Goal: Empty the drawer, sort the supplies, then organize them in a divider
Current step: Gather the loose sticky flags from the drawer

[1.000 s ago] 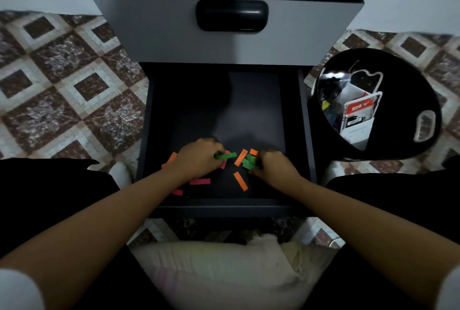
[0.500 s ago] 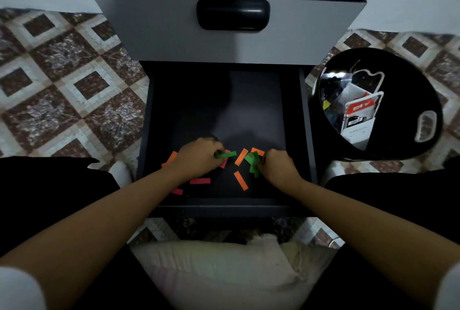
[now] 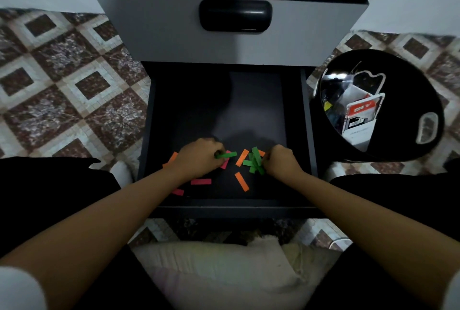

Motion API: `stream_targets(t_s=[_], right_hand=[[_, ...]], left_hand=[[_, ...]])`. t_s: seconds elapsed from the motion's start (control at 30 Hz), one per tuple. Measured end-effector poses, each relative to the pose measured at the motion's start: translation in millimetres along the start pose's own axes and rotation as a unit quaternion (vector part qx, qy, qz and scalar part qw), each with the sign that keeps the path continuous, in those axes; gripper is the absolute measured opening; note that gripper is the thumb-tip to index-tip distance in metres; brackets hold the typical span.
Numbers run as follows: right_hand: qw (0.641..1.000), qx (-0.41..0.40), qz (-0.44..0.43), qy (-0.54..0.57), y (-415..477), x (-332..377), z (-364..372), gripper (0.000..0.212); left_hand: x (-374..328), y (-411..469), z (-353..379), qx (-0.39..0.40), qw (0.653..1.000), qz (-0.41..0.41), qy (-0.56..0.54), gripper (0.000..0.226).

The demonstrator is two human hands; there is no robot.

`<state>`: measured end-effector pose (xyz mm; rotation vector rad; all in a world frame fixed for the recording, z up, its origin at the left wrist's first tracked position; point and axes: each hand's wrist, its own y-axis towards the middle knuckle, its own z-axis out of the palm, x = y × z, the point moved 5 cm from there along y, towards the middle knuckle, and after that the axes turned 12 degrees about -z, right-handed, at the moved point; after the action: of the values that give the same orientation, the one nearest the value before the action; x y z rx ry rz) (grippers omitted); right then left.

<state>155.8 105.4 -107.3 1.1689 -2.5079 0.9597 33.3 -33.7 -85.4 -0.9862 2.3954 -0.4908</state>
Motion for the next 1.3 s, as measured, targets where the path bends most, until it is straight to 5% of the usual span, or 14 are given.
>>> stream_targets(t_s=[0.23, 0.43, 0.6, 1.3], right_hand=[[0.995, 0.075, -0.032, -0.056, -6.6, 2.7, 4.5, 0.02], [0.994, 0.017, -0.07, -0.079, -9.8, 7.4, 2.9, 0.033], [0.988, 0.007, -0.106, -0.113, -9.2, 9.0, 10.9, 0.014], [0.948, 0.016, -0.227, -0.224, -8.7, 21.3, 9.0, 0.034]], left_hand=[[0.4, 1.0, 1.6, 0.005, 1.0, -0.001, -0.004, 0.028], [1.5, 1.0, 2.7, 0.007, 1.0, -0.005, -0.001, 0.028], [0.4, 1.0, 3.8, 0.009, 1.0, -0.004, 0.003, 0.028], [0.5, 0.2, 4.7, 0.012, 1.0, -0.004, 0.004, 0.03]])
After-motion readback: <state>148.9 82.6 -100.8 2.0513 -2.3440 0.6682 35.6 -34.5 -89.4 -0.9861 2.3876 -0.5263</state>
